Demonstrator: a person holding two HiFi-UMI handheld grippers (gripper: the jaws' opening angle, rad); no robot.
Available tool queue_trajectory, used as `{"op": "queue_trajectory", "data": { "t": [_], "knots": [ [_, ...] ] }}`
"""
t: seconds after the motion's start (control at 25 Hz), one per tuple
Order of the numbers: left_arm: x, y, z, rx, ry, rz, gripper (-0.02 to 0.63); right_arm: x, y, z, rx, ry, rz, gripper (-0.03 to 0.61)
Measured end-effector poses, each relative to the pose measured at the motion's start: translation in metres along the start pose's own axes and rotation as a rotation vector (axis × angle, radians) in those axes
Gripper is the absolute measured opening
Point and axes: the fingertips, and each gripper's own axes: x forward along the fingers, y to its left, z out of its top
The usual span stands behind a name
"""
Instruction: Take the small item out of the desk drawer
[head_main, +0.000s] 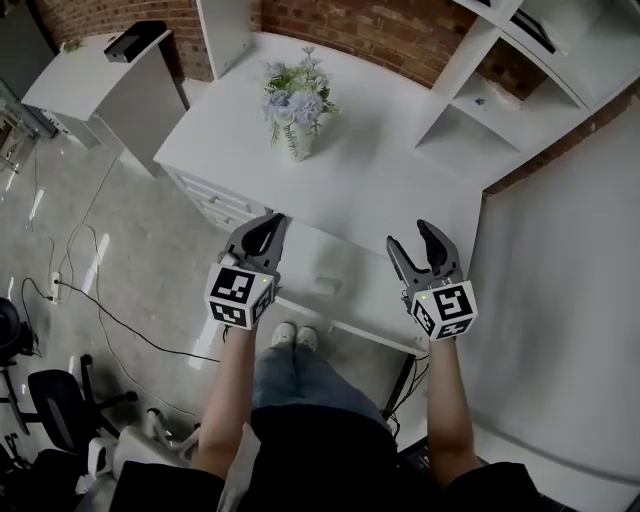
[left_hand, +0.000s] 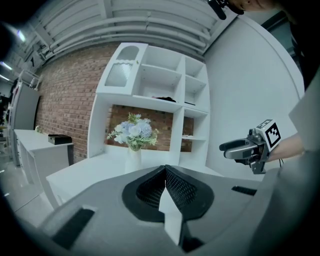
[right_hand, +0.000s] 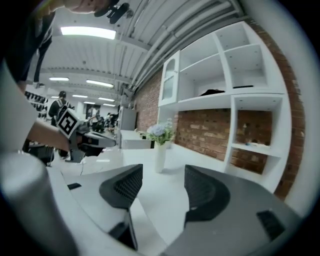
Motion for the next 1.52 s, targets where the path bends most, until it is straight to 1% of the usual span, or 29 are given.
{"op": "queue_trajectory", "data": {
  "t": [0.16,0.4,0.52,0.64,0.76,1.0,1.12,1.32,1.52],
  "knots": [
    [-0.005,0.002,-0.011,-0.018,0.015,0.005,0.008,0.028,0.047,-0.025,-0.221,0.154,0.210,0.242],
    [-0.019,0.007,-0.028,-0.042,0.038,0.024,0.008,0.053,0.126,-0.090,-0.524,0.382,0.557,0.241],
    [-0.026,0.009,-0.037,-0.053,0.049,0.037,0.008,0.056,0.153,-0.135,-0.629,0.483,0.696,0.242],
    [-0.033,0.014,-0.043,-0.063,0.057,0.058,0.008,0.058,0.169,-0.179,-0.708,0.578,0.784,0.241],
    [-0.039,0.017,-0.048,-0.073,0.064,0.076,0.008,0.065,0.179,-0.213,-0.704,0.656,0.826,0.241],
    [-0.050,0.026,-0.057,-0.082,0.075,0.111,0.008,0.078,0.189,-0.260,-0.587,0.800,0.864,0.233],
    [-0.052,0.029,-0.059,-0.088,0.080,0.122,0.008,0.078,0.192,-0.279,-0.551,0.872,0.891,0.232],
    [-0.053,0.033,-0.061,-0.093,0.088,0.132,0.008,0.080,0.197,-0.297,-0.503,0.938,0.911,0.233],
    [-0.053,0.033,-0.061,-0.092,0.094,0.132,0.008,0.081,0.202,-0.303,-0.488,0.982,0.922,0.232]
  ]
}}
